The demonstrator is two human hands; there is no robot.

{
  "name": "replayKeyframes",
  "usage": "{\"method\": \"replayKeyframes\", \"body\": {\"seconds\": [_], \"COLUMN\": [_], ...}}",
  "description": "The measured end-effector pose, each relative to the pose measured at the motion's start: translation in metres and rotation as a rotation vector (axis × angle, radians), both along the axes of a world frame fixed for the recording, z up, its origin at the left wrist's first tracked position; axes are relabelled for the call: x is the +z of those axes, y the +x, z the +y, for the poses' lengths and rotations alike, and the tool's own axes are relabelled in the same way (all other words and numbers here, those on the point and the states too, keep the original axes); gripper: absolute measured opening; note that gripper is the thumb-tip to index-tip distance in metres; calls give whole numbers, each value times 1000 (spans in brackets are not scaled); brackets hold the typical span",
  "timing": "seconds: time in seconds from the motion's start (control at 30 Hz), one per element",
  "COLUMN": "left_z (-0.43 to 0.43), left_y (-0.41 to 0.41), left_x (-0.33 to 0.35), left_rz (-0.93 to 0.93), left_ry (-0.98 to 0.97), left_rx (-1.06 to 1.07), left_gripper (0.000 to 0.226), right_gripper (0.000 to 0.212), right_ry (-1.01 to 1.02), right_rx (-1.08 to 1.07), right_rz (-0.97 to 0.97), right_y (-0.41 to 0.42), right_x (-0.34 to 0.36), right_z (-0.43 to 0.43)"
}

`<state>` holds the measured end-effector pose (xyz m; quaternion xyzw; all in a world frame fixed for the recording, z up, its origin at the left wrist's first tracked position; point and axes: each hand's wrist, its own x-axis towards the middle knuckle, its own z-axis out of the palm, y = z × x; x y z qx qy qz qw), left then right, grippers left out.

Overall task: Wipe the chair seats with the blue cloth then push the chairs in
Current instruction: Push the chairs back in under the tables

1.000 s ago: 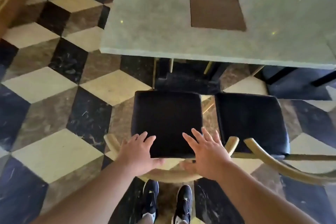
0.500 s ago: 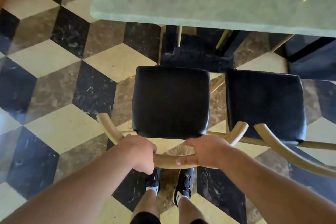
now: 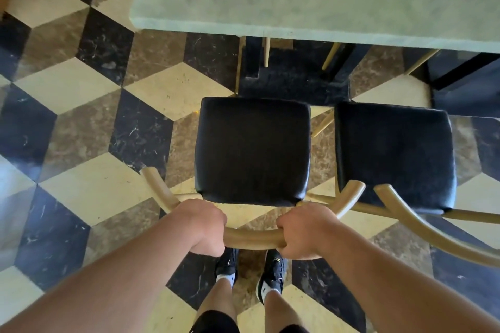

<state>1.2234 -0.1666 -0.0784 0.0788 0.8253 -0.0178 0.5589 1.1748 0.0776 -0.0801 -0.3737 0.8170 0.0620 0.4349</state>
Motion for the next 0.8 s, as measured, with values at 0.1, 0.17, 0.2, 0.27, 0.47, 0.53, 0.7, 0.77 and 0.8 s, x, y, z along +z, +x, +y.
{"method": "replayKeyframes", "body": {"seconds": [0.1, 0.17, 0.2, 0.27, 0.47, 0.53, 0.7, 0.77, 0.8], "left_z": [0, 0, 0, -1, -4, -4, -5, -7, -8], "left_y": [0, 0, -1, 0, 5, 4, 3, 3, 3], "left_x": [0, -1, -3, -5, -6, -6, -11, -13, -13], "left_rz": [20, 24, 28, 37, 96, 110, 105, 101, 104], "left_ry": [4, 15, 20, 27, 38, 43, 43, 44, 45], "left_rx": [-12, -12, -10, -5, 40, 30, 55, 68, 70], "left_gripper": [41, 40, 41, 44, 44, 47, 52, 45, 44], "right_gripper": [33, 33, 34, 35, 32, 31, 35, 35, 34], "right_ry": [10, 18, 20, 22, -16, -16, -1, 9, 6], "right_rx": [-9, -8, -5, 1, -11, -7, 53, 90, 101], "right_rz": [7, 12, 16, 21, 8, 5, 24, -7, -20], "right_y": [0, 0, 0, -1, 0, 0, -2, -6, -7], "right_x": [-1, 1, 1, 2, -2, -3, -4, -3, -2], "right_z": [1, 1, 1, 1, 2, 3, 2, 1, 1]}}
